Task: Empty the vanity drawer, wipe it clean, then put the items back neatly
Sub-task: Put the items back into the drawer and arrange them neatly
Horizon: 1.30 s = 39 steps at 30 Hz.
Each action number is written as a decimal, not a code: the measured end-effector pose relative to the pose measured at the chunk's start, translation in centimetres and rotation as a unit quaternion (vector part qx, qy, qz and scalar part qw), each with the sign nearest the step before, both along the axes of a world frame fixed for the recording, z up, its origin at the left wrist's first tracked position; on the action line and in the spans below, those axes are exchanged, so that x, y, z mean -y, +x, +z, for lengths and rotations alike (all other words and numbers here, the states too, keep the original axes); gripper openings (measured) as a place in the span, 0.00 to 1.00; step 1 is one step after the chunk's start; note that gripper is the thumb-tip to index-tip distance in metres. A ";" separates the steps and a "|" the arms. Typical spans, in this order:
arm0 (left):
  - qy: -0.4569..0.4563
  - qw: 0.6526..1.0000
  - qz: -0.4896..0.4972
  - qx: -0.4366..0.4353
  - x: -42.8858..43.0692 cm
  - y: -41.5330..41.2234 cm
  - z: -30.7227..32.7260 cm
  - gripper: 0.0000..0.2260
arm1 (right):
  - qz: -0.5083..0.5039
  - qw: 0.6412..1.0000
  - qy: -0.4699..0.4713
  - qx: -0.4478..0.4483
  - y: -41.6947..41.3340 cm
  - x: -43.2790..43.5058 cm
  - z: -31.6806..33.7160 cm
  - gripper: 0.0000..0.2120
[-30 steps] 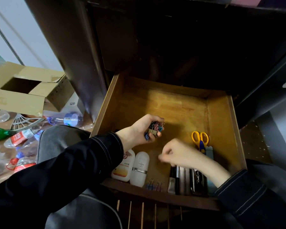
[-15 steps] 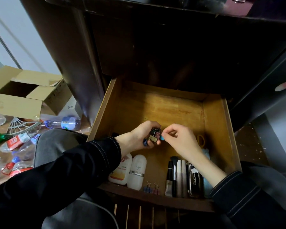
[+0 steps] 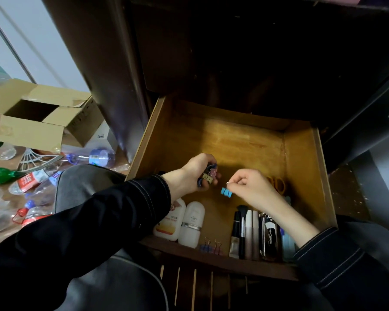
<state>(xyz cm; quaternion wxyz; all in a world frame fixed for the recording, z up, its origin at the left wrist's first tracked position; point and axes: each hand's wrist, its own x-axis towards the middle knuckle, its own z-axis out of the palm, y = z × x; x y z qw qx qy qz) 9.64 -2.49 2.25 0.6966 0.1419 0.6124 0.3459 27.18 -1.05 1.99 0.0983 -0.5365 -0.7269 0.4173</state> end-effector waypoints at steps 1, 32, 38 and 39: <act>-0.003 1.000 0.002 0.016 0.0 -0.1 0.0 0.09 | 0.053 0.998 -0.041 0.019 -0.2 0.3 -0.1 0.04; -0.003 0.999 -0.006 0.043 0.2 0.1 0.4 0.10 | 0.283 0.947 -0.110 0.105 -1.2 3.0 -2.1 0.09; -0.001 0.999 -0.003 0.045 0.4 0.0 0.7 0.12 | 0.012 0.996 0.073 0.042 0.0 0.3 -0.3 0.09; 0.003 0.999 -0.016 0.045 0.5 0.1 0.8 0.12 | -0.022 0.995 0.094 0.007 0.1 0.1 0.0 0.07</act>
